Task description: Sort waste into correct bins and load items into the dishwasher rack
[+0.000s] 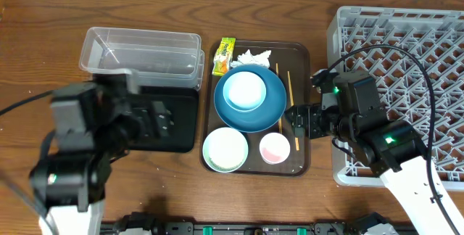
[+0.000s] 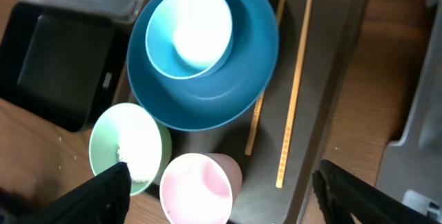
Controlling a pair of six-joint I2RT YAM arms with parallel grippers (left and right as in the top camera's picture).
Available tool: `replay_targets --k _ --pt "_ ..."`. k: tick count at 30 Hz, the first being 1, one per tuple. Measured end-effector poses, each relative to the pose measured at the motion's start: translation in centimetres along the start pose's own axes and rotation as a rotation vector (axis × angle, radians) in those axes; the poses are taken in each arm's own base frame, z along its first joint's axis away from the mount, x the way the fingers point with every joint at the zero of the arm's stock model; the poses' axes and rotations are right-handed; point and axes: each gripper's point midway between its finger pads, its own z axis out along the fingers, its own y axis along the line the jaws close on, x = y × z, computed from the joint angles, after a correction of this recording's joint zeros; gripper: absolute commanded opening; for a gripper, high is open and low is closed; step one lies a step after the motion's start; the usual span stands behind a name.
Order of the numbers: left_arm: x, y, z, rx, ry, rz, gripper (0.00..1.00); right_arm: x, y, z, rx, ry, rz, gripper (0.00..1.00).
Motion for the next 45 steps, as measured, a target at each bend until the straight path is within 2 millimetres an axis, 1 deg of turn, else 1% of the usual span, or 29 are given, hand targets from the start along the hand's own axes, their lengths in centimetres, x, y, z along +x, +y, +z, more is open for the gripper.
replay_targets --k 1,3,7,8,9,12,15,17,19,22,26,27,28,30,31,32,33,37,39,40,45 --pt "1.1 -0.8 0.8 0.031 0.068 0.026 0.95 -0.2 -0.4 -0.1 0.009 -0.008 0.035 0.78" --pt "2.4 -2.4 1.8 0.080 0.143 0.083 0.95 -0.6 -1.2 -0.4 0.027 -0.025 0.084 0.77" --pt "5.2 -6.1 3.7 0.162 0.285 0.237 0.94 -2.1 -4.7 -2.1 0.092 -0.108 0.240 0.77" --pt "5.8 -6.8 4.2 0.167 0.309 0.272 0.94 -2.4 -5.5 -2.6 0.106 -0.129 0.274 0.77" --pt "6.4 -7.5 4.7 0.167 0.336 0.310 0.91 -2.6 -6.4 -3.3 0.120 -0.150 0.307 0.77" --pt "8.1 -9.1 6.7 0.141 0.399 0.400 0.90 -2.5 -8.1 -4.8 0.156 -0.188 0.373 0.79" --pt "9.1 -10.7 9.4 0.105 0.428 0.459 0.87 -2.2 -8.5 -5.6 0.167 -0.198 0.393 0.81" --pt "9.5 -11.6 11.3 0.094 0.428 0.488 0.85 -1.6 -8.5 -5.7 0.171 -0.180 0.395 0.81" --pt "9.9 -12.5 13.4 0.087 0.433 0.503 0.79 -0.9 -8.5 -5.7 0.178 -0.153 0.395 0.84" --pt "11.2 -12.6 16.3 0.055 0.478 0.501 0.74 -0.2 -8.6 -5.6 0.188 -0.122 0.389 0.87" --pt "12.9 -12.3 18.9 0.020 0.534 0.501 0.70 0.2 -8.7 -5.6 0.194 -0.106 0.371 0.88" --pt "13.2 -12.3 19.3 0.015 0.542 0.504 0.66 0.2 -8.7 -5.6 0.194 -0.105 0.368 0.89" --pt "13.6 -12.3 19.7 0.012 0.550 0.504 0.60 0.2 -8.7 -5.6 0.194 -0.105 0.364 0.89" --pt "13.9 -12.4 20.2 0.010 0.556 0.504 0.50 0.2 -8.7 -5.6 0.194 -0.105 0.359 0.89" --pt "14.1 -12.3 20.4 0.009 0.562 0.507 0.44 0.2 -8.7 -5.6 0.194 -0.105 0.357 0.89" --pt "14.2 -12.3 20.6 0.006 0.565 0.505 0.40 0.2 -8.7 -5.6 0.194 -0.105 0.356 0.88" --pt "14.3 -12.2 20.9 0.003 0.568 0.507 0.34 0.2 -8.7 -5.6 0.194 -0.104 0.355 0.90" --pt "14.3 -12.0 21.4 -0.008 0.565 0.507 0.19 0.2 -8.7 -5.6 0.194 -0.104 0.352 0.90" --pt "14.2 -12.0 21.5 -0.011 0.561 0.507 0.08 0.2 -8.7 -5.6 0.194 -0.104 0.352 0.91" --pt "14.2 -12.0 21.5 -0.012 0.560 0.510 0.06 0.2 -8.7 -5.6 0.194 -0.104 0.352 0.91" --pt "14.1 -11.9 21.5 -0.015 0.557 0.513 0.06 0.2 -8.7 -5.6 0.195 -0.104 0.352 0.91"
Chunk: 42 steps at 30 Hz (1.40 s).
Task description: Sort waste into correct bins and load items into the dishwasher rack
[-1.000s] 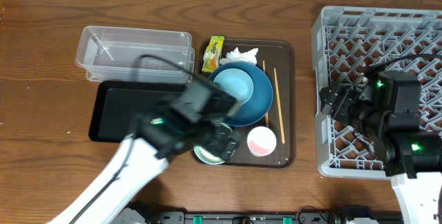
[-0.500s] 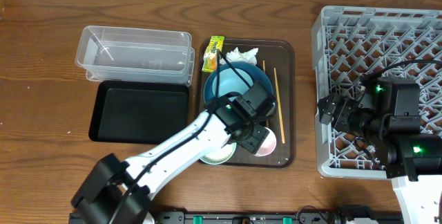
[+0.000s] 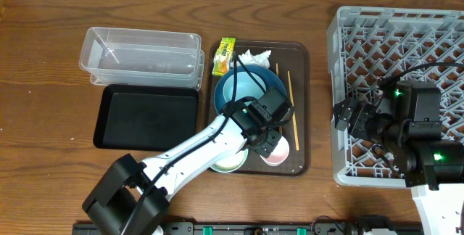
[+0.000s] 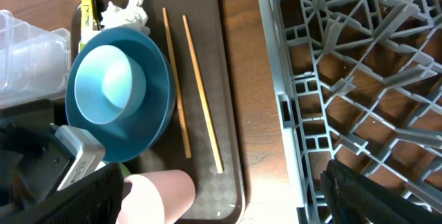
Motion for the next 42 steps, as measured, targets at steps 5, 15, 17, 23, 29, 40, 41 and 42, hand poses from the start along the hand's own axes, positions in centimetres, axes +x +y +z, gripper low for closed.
replay_targets --k 5,15,17,23,29,40,41,42 --pt "0.7 0.1 -0.3 0.000 0.026 -0.003 0.06 0.1 0.0 0.0 0.001 0.002 0.000 0.92" --pt "-2.8 1.7 -13.4 0.224 -0.306 -0.127 0.06 0.2 0.9 0.0 -0.050 0.015 -0.065 0.86" --pt "-3.5 3.5 -16.6 0.289 -0.400 -0.187 0.06 0.4 2.4 -0.2 -0.140 0.024 -0.137 0.85" --pt "-4.4 6.2 -22.2 0.611 -0.542 -0.277 0.06 0.5 8.2 -2.1 -0.487 -0.002 -0.359 0.85" --pt "-3.9 4.6 -25.5 0.884 -0.563 -0.227 0.06 0.9 14.3 -6.3 -0.869 -0.104 -0.623 0.91" --pt "-3.2 2.8 -27.4 1.035 -0.552 -0.166 0.06 3.3 20.5 -11.1 -1.196 -0.176 -0.854 0.94" --pt "-3.1 2.8 -27.5 1.037 -0.552 -0.166 0.06 3.5 20.8 -11.2 -1.214 -0.172 -0.861 0.92" --pt "-3.1 2.8 -27.5 1.038 -0.552 -0.165 0.06 3.9 21.2 -11.3 -1.230 -0.162 -0.867 0.90"
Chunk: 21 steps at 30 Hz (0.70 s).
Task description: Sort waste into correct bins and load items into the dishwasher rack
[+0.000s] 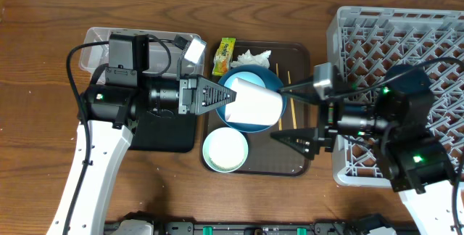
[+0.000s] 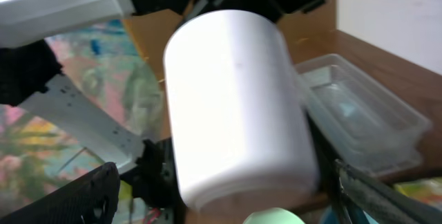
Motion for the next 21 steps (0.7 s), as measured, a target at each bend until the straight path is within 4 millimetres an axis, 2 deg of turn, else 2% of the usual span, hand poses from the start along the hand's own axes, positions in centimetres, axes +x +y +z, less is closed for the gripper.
replay_targets --k 7,12,13,14,17,18,21 --pt "0.1 -0.2 0.0 0.014 0.004 -0.001 0.06 0.2 -0.2 2.5 -0.044 0.017 0.041 0.69" --pt "0.1 -0.4 0.0 0.022 0.005 0.001 0.08 -0.1 -0.4 2.7 -0.038 0.008 0.053 0.59" --pt "0.1 -0.4 0.0 0.022 0.005 0.002 0.17 -0.1 -0.4 2.7 -0.036 0.008 0.060 0.57" --pt "0.1 -0.4 0.0 0.022 0.005 0.008 0.41 0.0 -0.6 2.7 -0.025 0.011 0.072 0.56" --pt "0.1 -0.3 0.0 0.015 0.003 0.002 0.77 0.9 -1.4 2.4 0.052 0.033 0.129 0.55" --pt "0.0 -0.1 0.0 0.006 0.001 0.001 0.81 1.3 -1.7 2.1 0.091 0.043 0.149 0.53" --pt "-0.2 1.0 0.0 -0.058 -0.013 -0.008 0.84 2.5 -2.6 0.8 0.229 0.071 0.212 0.51"
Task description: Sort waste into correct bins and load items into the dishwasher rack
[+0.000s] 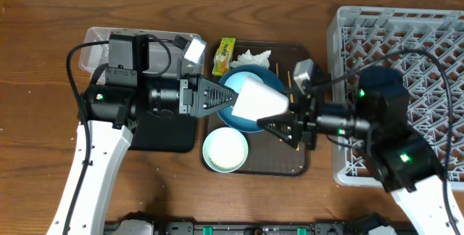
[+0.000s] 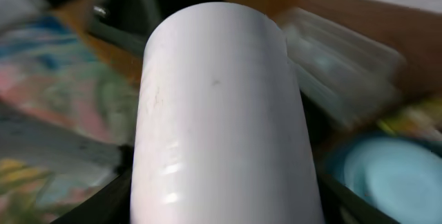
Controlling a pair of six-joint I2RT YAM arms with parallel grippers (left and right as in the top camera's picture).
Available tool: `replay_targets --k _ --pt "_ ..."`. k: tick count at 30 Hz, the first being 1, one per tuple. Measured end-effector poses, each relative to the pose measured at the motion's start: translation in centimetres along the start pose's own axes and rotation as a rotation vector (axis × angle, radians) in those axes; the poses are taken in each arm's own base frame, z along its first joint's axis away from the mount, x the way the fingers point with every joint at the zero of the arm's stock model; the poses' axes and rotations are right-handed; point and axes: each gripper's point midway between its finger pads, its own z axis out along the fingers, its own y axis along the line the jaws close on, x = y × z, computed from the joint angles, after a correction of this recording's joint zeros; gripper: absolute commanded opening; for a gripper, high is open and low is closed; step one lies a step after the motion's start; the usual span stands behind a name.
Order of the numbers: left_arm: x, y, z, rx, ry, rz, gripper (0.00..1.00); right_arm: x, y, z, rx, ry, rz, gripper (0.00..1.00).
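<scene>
A pale pink cup (image 1: 259, 97) hangs on its side above the blue bowl (image 1: 235, 115) on the brown tray (image 1: 301, 164). My left gripper (image 1: 230, 99) reaches in from the left and is shut on the cup's left end. From the right, my right gripper (image 1: 279, 115) stands open with a finger on either side of the cup. In the right wrist view the cup (image 2: 221, 113) fills the space between the dark fingers (image 2: 114, 200). A green bowl (image 1: 225, 150) sits at the tray's front, chopsticks (image 1: 289, 77) at its right.
A yellow wrapper (image 1: 223, 55) and crumpled tissue (image 1: 251, 56) lie at the tray's back. A clear bin (image 1: 138, 46) and a black tray (image 1: 163, 135) are to the left. The grey dishwasher rack (image 1: 406, 32) stands at the right.
My right gripper has come closer to the cup, which now fills its view between the fingers. The left gripper still holds the cup over the blue bowl, a little further right.
The pink cup first stood at the tray's front right, with both grippers apart from it. Then my left gripper was down at the cup. Later it held the cup sideways above the bowl facing my open right gripper, which now straddles it.
</scene>
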Motion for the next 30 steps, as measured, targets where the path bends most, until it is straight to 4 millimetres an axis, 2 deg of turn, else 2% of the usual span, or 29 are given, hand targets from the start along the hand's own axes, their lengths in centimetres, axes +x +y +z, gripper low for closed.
replay_targets --k 2,5,8,13,16,18,24,27,30 --pt "-0.2 1.1 0.0 -0.063 -0.015 -0.004 0.86 0.6 -0.9 -1.4 0.108 -0.001 0.034 0.51" --pt "-0.6 3.0 -0.3 -0.176 -0.042 -0.010 0.87 2.1 -2.8 -4.6 0.315 -0.010 0.130 0.52" --pt "-1.0 4.4 -0.6 -0.256 -0.061 -0.012 0.88 4.9 -5.0 -8.6 0.563 -0.009 0.274 0.57" --pt "-1.2 5.4 -0.9 -0.317 -0.076 -0.013 0.88 10.8 -8.5 -16.0 1.009 0.008 0.566 0.57" --pt "-1.2 5.6 -1.0 -0.332 -0.078 -0.017 0.88 13.0 -9.7 -19.4 1.208 0.000 0.692 0.58" --pt "-1.1 5.7 -1.0 -0.337 -0.078 -0.020 0.88 13.7 -10.3 -21.2 1.309 -0.019 0.752 0.58" --pt "-0.8 5.9 -1.0 -0.343 -0.069 -0.042 0.88 15.2 -12.5 -24.5 1.484 -0.022 0.905 0.58" --pt "-0.6 5.9 -1.1 -0.347 -0.067 -0.050 0.89 15.9 -13.7 -24.7 1.499 0.023 0.957 0.58" --pt "-0.6 6.0 -1.1 -0.348 -0.066 -0.051 0.89 16.8 -15.4 -23.9 1.473 0.122 1.007 0.55"
